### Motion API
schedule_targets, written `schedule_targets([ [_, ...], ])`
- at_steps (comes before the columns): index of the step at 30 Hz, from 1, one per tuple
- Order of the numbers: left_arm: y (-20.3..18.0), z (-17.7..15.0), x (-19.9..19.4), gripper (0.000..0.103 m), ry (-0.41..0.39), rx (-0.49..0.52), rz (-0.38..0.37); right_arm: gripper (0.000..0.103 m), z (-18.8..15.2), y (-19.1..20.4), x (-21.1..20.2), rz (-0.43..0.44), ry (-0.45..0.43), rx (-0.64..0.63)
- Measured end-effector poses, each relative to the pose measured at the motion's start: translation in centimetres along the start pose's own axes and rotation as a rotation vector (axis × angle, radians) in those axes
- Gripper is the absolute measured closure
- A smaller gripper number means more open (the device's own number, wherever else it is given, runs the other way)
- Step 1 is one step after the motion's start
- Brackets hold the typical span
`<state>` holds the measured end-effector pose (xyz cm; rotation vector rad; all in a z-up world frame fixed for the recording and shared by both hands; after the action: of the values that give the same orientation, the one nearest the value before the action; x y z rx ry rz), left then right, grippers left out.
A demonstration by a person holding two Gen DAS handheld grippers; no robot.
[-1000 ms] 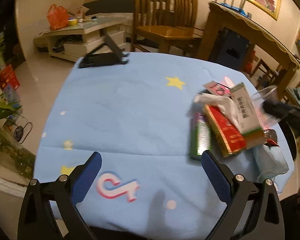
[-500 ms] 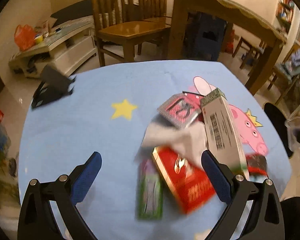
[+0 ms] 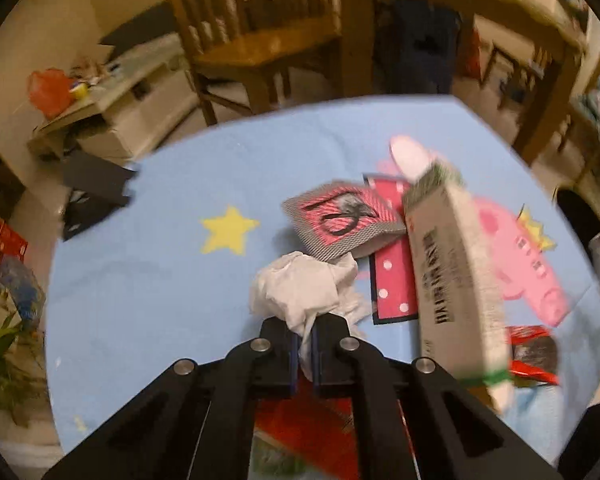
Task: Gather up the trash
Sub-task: 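Carry plastic cup and tissue over the bin and release both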
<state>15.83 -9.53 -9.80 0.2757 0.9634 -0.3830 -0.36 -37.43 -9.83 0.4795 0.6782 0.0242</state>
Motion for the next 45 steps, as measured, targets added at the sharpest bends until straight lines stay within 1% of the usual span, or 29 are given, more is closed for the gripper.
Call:
schedule_targets([
  [2, 1.3, 0.1, -2.8, 0.099, -0.057, -0.062, -0.053, 0.063, 0.2, 0.1, 0.0, 0.001, -0.011, -0.003],
  [4, 2.5, 0.1, -4.9, 0.099, -0.093, -0.113, -0.101, 0.063, 0.4, 0.2, -0.1, 0.005, -0.026, -0.009],
  [5, 2.6, 0.1, -5.4, 0.099, -0.098, -0.130, -0.119, 0.063, 0.4, 0.2, -0.2, 0.006, -0.030, -0.009],
  [7, 2.3, 0.1, -5.5, 0.099, -0.088, -0.133, -0.140, 0.063, 0.3, -0.1, -0.1, -0.001, -0.023, 0.000],
  [9, 1.2, -0.2, -5.2, 0.099, -0.067, -0.112, -0.132, 0.063, 0.0, -0.8, 0.1, -0.018, -0.001, 0.018],
  [11, -0.5, -0.6, -5.4, 0.099, -0.061, -0.090, -0.156, 0.063, -0.1, -2.0, 0.2, -0.047, 0.019, 0.053],
  [12, -1.5, -0.5, -5.8, 0.099, -0.069, -0.073, -0.164, 0.063, 0.1, -2.6, -0.2, -0.054, 0.014, 0.067],
  [13, -2.7, -0.2, -6.3, 0.099, -0.081, -0.051, -0.174, 0.063, 0.5, -3.2, -0.8, -0.062, 0.000, 0.075],
  [17, -9.2, 1.9, -8.4, 0.098, -0.133, 0.087, -0.240, 0.063, 3.3, -6.1, -4.8, -0.137, -0.110, 0.106],
  [19, -12.9, 2.8, -8.8, 0.098, -0.145, 0.149, -0.281, 0.063, 4.5, -7.8, -6.5, -0.206, -0.145, 0.115],
  [21, -15.9, 3.1, -8.4, 0.098, -0.142, 0.189, -0.301, 0.063, 4.9, -9.5, -7.1, -0.233, -0.163, 0.139],
  [24, -21.0, 3.4, -6.8, 0.097, -0.100, 0.249, -0.357, 0.063, 3.9, -12.1, -7.3, -0.254, -0.190, 0.200],
  [26, -24.4, 3.6, -5.6, 0.094, -0.070, 0.283, -0.383, 0.063, 3.2, -13.7, -7.4, -0.268, -0.193, 0.254],
  [28, -27.5, 4.0, -4.1, 0.090, -0.040, 0.316, -0.402, 0.063, 3.0, -15.3, -8.5, -0.262, -0.230, 0.310],
  [31, -32.2, 4.2, -1.9, 0.088, 0.007, 0.367, -0.430, 0.063, 2.8, -17.2, -9.5, -0.284, -0.255, 0.347],
  [33, -34.6, 4.2, -0.4, 0.077, 0.036, 0.390, -0.434, 0.063, 2.4, -18.5, -10.0, -0.303, -0.252, 0.363],
  [35, -35.8, 3.8, 0.5, 0.042, 0.054, 0.384, -0.426, 0.063, 2.2, -19.6, -10.4, -0.307, -0.253, 0.386],
  [37, -36.0, 3.5, 0.7, 0.036, 0.052, 0.381, -0.419, 0.063, 2.0, -20.5, -10.7, -0.312, -0.251, 0.399],
  [41, -35.9, 3.0, 0.6, 0.036, 0.053, 0.393, -0.393, 0.063, 1.7, -21.2, -10.2, -0.308, -0.225, 0.403],
  [43, -35.7, 3.0, 0.1, 0.035, 0.036, 0.391, -0.368, 0.063, 1.9, -20.9, -9.5, -0.319, -0.203, 0.387],
  [45, -35.1, 2.8, -1.0, 0.031, 0.000, 0.392, -0.333, 0.062, 2.0, -20.3, -8.7, -0.330, -0.177, 0.379],
])
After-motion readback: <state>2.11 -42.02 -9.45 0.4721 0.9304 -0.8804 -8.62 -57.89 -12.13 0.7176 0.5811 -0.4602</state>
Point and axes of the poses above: each gripper's, at about its wrist camera, not at the fingertips, and x roughly the way its jaws point, y to its left, z to its top, the point moved 3 cm from there along x, roughly the way its jaws point
